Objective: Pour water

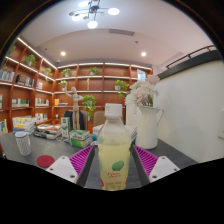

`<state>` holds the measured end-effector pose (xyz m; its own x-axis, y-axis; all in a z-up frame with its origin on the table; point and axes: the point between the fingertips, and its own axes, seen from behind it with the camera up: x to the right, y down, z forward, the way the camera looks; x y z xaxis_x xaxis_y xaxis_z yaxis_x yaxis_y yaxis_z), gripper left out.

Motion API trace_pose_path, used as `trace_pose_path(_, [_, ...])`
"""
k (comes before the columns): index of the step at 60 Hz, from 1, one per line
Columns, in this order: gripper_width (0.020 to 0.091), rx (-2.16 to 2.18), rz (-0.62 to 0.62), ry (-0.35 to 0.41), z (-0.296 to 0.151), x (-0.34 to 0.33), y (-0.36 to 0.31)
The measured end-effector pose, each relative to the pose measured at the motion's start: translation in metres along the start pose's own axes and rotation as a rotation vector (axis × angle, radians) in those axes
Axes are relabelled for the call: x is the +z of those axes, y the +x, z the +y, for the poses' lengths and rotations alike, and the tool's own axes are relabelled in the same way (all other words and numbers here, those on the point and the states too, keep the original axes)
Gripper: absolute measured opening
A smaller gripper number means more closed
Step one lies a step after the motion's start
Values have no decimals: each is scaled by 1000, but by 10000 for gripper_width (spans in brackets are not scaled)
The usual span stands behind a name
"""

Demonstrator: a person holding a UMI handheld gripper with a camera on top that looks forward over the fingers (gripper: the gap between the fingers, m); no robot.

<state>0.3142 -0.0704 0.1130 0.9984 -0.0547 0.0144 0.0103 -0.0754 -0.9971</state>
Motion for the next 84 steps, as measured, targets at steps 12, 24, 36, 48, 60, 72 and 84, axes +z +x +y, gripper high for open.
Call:
trace_pose_path(12, [515, 40, 3, -24, 11, 22, 0])
trace_pose_path(24, [362, 6, 15, 25, 5, 21, 2])
trace_pose_path(36, [356, -105, 43, 18, 2, 24, -6])
trace_pose_path(48, [354, -423, -30, 10, -18, 36, -71])
trace_pose_path(60, [355, -878, -122, 70, -39, 48, -177])
trace_pose_path(72, [356, -1328, -158, 172, -56, 56, -260])
trace_pose_path(84, [356, -1727, -128, 289, -68, 60, -303])
